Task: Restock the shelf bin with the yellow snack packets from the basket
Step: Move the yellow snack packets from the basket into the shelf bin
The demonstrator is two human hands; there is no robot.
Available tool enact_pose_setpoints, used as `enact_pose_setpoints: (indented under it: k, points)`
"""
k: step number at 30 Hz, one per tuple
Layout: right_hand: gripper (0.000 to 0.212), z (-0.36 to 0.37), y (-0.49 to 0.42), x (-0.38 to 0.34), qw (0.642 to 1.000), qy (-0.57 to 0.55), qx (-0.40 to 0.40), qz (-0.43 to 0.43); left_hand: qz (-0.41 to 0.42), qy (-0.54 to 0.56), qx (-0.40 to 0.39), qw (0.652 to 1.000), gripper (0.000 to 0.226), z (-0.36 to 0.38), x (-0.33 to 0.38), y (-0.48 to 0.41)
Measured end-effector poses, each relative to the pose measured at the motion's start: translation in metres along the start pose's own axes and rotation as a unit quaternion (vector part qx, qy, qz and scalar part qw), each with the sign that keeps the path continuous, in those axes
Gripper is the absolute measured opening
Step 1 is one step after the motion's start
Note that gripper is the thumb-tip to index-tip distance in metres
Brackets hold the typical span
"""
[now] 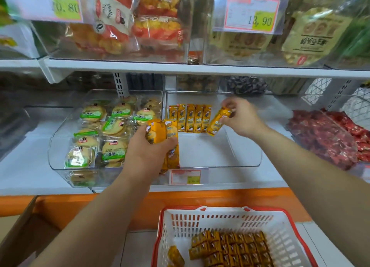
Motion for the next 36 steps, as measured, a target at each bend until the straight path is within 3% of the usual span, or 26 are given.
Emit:
enact_pose_setpoints:
  k: [4,8,13,17,20,22,25,28,31,36]
  points:
    - [0.043,0.034,-0.037,0.016,0.992,0.121,-0.02,-0.003,0.0,0.001,0.006,1.0,0.037,0.0,-0.002,-0.008]
    - [0.04,0.057,-0.059,0.029,0.993,0.114,-0.001,0.015,-0.009,0.006,-0.004,1.0,0.042,0.007,-0.008,-0.01]
    - [0.027,0.077,-0.075,0.051,0.992,0.098,-0.018,0.075,-0.004,0.01,-0.013,1.0,0.026,0.01,-0.015,-0.013]
    - [0.042,0.087,-0.074,0.051,0.99,0.109,-0.033,0.082,-0.001,-0.007,-0.01,1.0,0.035,0.012,-0.014,-0.014]
    - [0.062,0.079,-0.063,0.04,0.99,0.104,-0.041,0.083,0.004,-0.004,-0.016,1.0,0.028,0.016,-0.015,-0.014]
    - [0.062,0.059,-0.051,0.024,0.994,0.101,-0.016,0.048,0.006,-0.002,-0.032,0.999,0.023,0.021,-0.015,-0.011]
    - [0.041,0.021,-0.014,-0.007,0.999,0.034,0.001,-0.008,0.008,0.011,-0.052,0.999,0.019,0.026,-0.012,-0.007]
    - [0.026,-0.009,0.054,-0.024,0.991,-0.12,-0.061,0.021,-0.015,0.036,-0.079,0.996,0.019,0.036,-0.01,0.003]
    - [0.035,-0.022,0.122,-0.035,0.955,-0.245,-0.143,0.086,-0.032,0.046,-0.129,0.99,0.022,0.052,-0.005,0.02]
    - [0.038,-0.033,0.165,-0.028,0.925,-0.332,-0.104,0.149,0.006,0.04,-0.209,0.977,0.019,0.075,0.001,0.055]
Point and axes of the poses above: each hand's wrist, its own y-axis away from the middle knuckle, its own z-axis out of the palm, x = y × z, the point moved 5 cm from there along -y, towards the middle knuckle, and after that the axes turned 8 degrees about x, right-handed, at the moved point
